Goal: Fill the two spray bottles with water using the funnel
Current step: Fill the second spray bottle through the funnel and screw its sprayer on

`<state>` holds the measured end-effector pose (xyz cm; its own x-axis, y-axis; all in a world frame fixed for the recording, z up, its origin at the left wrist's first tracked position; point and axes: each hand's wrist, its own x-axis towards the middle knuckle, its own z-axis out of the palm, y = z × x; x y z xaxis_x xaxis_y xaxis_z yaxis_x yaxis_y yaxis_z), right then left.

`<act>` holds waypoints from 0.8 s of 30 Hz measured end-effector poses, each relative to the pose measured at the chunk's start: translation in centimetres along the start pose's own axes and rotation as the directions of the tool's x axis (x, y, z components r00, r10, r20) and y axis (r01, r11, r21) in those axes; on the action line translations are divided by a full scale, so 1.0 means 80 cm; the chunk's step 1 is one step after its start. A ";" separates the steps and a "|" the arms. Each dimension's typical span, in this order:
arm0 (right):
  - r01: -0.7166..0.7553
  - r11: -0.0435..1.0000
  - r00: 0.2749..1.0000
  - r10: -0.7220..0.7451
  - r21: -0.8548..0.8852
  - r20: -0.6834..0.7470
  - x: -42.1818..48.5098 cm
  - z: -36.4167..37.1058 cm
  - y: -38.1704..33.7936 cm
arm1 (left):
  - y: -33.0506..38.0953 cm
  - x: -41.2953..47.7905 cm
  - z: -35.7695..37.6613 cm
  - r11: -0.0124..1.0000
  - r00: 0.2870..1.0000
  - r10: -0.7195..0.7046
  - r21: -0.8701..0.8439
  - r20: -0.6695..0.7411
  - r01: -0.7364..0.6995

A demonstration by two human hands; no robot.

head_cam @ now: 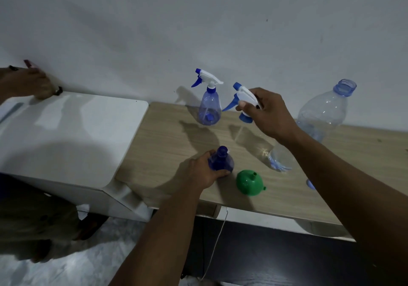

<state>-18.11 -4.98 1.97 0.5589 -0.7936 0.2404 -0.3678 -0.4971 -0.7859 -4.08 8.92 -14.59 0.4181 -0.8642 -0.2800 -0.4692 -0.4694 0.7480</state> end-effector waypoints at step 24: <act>0.195 0.922 0.923 -0.057 -0.335 0.380 -0.054 0.097 0.046 | 0.002 0.005 0.001 0.999 0.999 -0.049 0.014 0.023 0.049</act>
<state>-16.10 -0.65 -6.42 0.8192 -0.5712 0.0507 -0.4790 -0.7302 -0.4871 -4.07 8.50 -14.64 0.4225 -0.8440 -0.3304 -0.4594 -0.5136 0.7247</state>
